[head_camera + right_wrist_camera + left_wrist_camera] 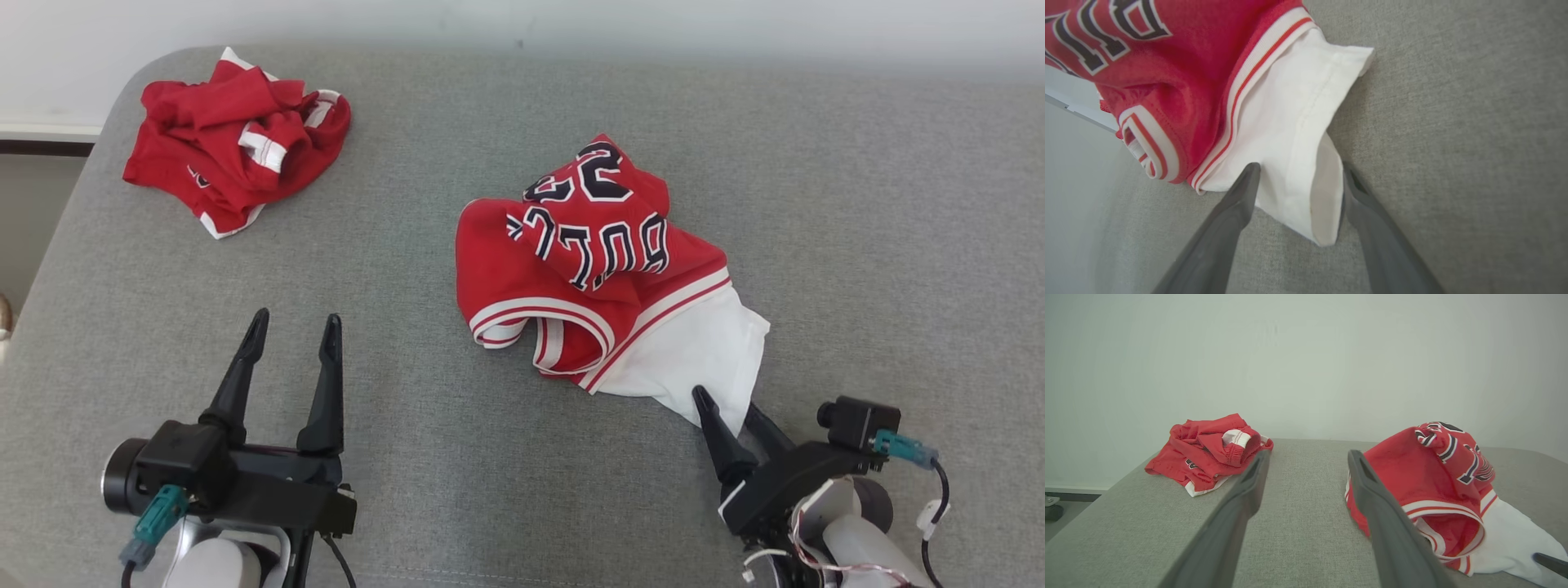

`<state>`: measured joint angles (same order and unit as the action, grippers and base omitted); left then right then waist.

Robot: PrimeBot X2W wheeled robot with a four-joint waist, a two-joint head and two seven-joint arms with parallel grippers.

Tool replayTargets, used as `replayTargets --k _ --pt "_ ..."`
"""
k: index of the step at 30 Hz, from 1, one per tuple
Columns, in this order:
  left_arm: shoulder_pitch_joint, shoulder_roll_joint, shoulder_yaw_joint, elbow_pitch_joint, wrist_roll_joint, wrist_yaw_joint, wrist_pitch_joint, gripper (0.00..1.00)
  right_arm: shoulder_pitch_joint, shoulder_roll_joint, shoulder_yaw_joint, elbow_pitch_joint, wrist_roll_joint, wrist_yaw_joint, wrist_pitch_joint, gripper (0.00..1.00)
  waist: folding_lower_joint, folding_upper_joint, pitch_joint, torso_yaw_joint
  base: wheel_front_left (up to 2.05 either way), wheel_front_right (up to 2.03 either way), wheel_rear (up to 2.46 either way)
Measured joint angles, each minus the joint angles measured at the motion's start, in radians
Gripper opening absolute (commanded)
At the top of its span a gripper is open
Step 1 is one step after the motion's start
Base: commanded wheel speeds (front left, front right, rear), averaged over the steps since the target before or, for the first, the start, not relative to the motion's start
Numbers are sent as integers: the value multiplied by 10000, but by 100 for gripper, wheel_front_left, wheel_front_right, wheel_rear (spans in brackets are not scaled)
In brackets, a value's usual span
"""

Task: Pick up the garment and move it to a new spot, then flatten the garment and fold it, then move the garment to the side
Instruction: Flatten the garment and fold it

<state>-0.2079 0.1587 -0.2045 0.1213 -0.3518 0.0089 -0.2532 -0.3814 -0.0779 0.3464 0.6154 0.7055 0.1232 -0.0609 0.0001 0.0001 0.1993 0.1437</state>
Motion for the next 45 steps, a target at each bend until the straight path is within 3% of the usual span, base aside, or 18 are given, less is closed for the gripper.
replayTargets --k 1,2,3,8,15,19,32,38,45 --pt "0 4 17 -4 0 0 0 100 -106 0 4 79 35 0 42 65 0 0 13 25 0 0 0" --pt "0 -6 17 -2 2 0 0 100 -210 -2 19 153 86 0 82 39 0 0 19 41 0 0 0" --pt "0 -12 17 0 10 0 0 100 -298 0 42 226 136 2 86 0 0 0 19 49 0 0 0" --pt "18 0 186 4 15 33 0 100 -584 52 127 477 405 2 48 0 0 1 -20 8 0 0 0" --pt "113 42 403 4 13 56 0 100 -638 36 -123 136 554 2 -949 0 -1 0 -157 -343 0 0 0" --pt "129 61 462 -8 13 40 0 100 -632 -514 -424 -378 529 2 -1672 0 -2 0 -247 -655 0 0 0" --pt "312 125 305 56 100 -167 0 100 384 -1801 -1365 -2155 -36 0 -1885 0 -2 0 -580 -1872 0 0 0" --pt "285 107 61 280 115 -276 0 100 972 -2113 -1843 -2915 -435 -171 -1887 0 -2 0 -698 -2474 0 0 0" --pt "-160 -128 -623 698 251 -637 307 100 1494 -2107 -1478 -3191 -796 -161 -1885 0 -3 0 -626 -3014 0 0 0"
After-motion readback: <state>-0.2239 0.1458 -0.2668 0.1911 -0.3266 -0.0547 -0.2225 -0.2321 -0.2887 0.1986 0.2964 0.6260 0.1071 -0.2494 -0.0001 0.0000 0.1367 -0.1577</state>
